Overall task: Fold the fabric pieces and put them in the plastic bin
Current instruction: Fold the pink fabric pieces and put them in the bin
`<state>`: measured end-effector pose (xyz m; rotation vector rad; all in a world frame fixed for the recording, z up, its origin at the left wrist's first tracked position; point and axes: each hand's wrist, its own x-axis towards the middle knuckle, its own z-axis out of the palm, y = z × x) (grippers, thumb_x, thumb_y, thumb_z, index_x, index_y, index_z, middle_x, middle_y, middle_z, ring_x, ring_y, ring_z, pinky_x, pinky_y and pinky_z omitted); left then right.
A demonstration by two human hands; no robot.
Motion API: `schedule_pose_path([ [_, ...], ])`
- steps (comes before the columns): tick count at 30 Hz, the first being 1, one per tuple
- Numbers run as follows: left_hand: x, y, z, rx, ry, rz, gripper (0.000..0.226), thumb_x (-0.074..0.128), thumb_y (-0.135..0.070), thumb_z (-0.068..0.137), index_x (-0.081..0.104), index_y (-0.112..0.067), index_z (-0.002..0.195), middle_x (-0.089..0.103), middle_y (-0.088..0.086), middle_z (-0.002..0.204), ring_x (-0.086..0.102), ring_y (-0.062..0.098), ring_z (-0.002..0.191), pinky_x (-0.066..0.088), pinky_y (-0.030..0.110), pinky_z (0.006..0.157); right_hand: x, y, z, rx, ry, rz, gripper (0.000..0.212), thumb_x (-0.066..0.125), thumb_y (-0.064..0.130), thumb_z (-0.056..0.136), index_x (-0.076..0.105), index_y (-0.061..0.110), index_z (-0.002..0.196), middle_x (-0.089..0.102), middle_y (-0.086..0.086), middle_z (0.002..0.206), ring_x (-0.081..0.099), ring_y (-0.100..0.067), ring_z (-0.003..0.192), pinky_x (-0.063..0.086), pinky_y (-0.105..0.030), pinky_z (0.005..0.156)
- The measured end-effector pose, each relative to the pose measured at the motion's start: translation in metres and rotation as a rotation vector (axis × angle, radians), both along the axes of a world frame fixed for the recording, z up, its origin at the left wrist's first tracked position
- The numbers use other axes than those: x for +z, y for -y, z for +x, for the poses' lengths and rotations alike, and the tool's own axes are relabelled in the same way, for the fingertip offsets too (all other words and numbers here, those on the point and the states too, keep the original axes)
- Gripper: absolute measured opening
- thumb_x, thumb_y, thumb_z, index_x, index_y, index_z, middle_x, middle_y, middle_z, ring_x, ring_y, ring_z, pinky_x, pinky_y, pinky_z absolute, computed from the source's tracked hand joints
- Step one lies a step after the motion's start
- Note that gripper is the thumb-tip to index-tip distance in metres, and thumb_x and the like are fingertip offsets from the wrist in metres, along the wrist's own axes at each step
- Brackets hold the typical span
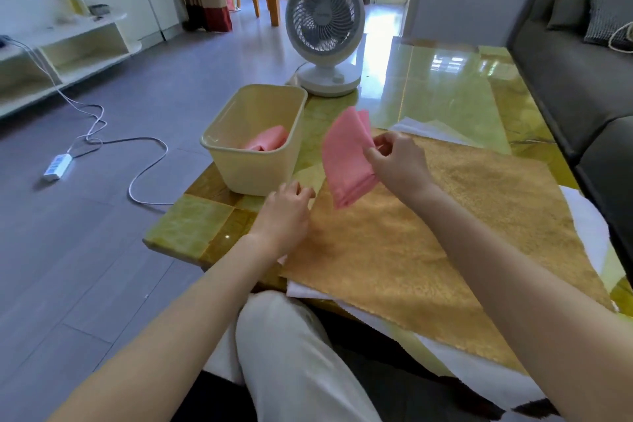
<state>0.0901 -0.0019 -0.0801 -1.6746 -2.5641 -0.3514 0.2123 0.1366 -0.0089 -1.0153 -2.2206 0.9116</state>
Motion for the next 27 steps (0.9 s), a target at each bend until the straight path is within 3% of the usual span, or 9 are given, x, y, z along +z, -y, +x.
schedule_pose_path([
  [4,0.023,0.003,-0.041,0.145,-0.035,0.099,0.040,0.045,-0.006,0.090,0.045,-0.012,0.130,0.044,0.013,0.128,0.043,0.031,0.117,0.039,0.040,0.094,0.019,0.003,-0.038,0.030,-0.122,0.008,0.027,0.053,0.024,0.093,0.062,0.008,0.113,0.056,0.009,0.075,0.051,0.002,0.063,0.039,-0.011,0.054],
  [8,0.035,0.009,-0.078,0.238,-0.100,0.144,0.038,0.048,0.001,0.085,0.049,-0.007,0.122,0.045,0.016,0.120,0.044,0.032,0.111,0.039,0.037,0.089,0.027,0.006,-0.074,0.044,-0.163,0.037,0.026,0.054,0.028,0.092,0.066,0.013,0.110,0.055,0.015,0.072,0.053,0.000,0.066,0.039,-0.013,0.057],
  [12,0.037,0.013,-0.106,0.285,-0.158,0.149,0.029,0.051,-0.014,0.091,0.051,-0.011,0.120,0.050,0.013,0.120,0.044,0.030,0.113,0.036,0.037,0.090,0.032,0.009,-0.106,0.055,-0.215,0.044,0.026,0.054,0.027,0.092,0.065,0.013,0.112,0.060,0.009,0.083,0.058,-0.009,0.080,0.040,-0.015,0.064],
  [15,0.034,0.016,-0.122,0.283,-0.170,0.126,0.023,0.049,-0.025,0.095,0.056,-0.013,0.113,0.055,0.009,0.114,0.048,0.028,0.111,0.034,0.037,0.088,0.033,0.009,-0.128,0.047,-0.264,0.027,0.025,0.054,0.025,0.092,0.064,0.011,0.110,0.059,0.008,0.083,0.056,-0.009,0.081,0.042,-0.017,0.068],
  [19,0.029,0.015,-0.120,0.147,-0.224,0.220,0.018,0.078,-0.021,0.072,0.064,-0.014,0.081,0.061,0.005,0.076,0.062,0.027,0.072,0.045,0.035,0.065,0.025,0.006,-0.159,0.056,-0.229,-0.019,0.026,0.054,0.026,0.093,0.063,0.009,0.110,0.060,0.005,0.087,0.056,-0.011,0.083,0.043,-0.023,0.075],
  [21,0.026,0.014,-0.114,0.032,-0.192,0.321,0.018,0.081,-0.020,0.067,0.067,-0.014,0.076,0.060,0.004,0.071,0.061,0.026,0.065,0.046,0.030,0.058,0.019,0.006,-0.172,0.070,-0.198,-0.052,0.026,0.053,0.024,0.093,0.062,0.008,0.111,0.060,0.003,0.089,0.056,-0.012,0.084,0.044,-0.025,0.074],
  [24,0.022,0.013,-0.110,-0.029,-0.231,0.381,0.014,0.076,-0.025,0.074,0.068,-0.015,0.080,0.063,0.002,0.076,0.062,0.024,0.070,0.048,0.031,0.061,0.013,0.007,-0.189,0.075,-0.163,-0.081,0.025,0.052,0.023,0.094,0.063,0.006,0.110,0.061,0.000,0.088,0.058,-0.015,0.078,0.048,-0.030,0.073],
  [27,0.019,0.017,-0.114,0.021,-0.224,0.381,0.020,0.054,-0.035,0.083,0.063,-0.017,0.080,0.061,0.000,0.077,0.060,0.021,0.072,0.045,0.030,0.064,0.000,0.006,-0.201,0.147,-0.045,-0.223,0.025,0.052,0.020,0.094,0.065,0.000,0.102,0.064,-0.007,0.078,0.063,-0.021,0.066,0.057,-0.042,0.077],
])
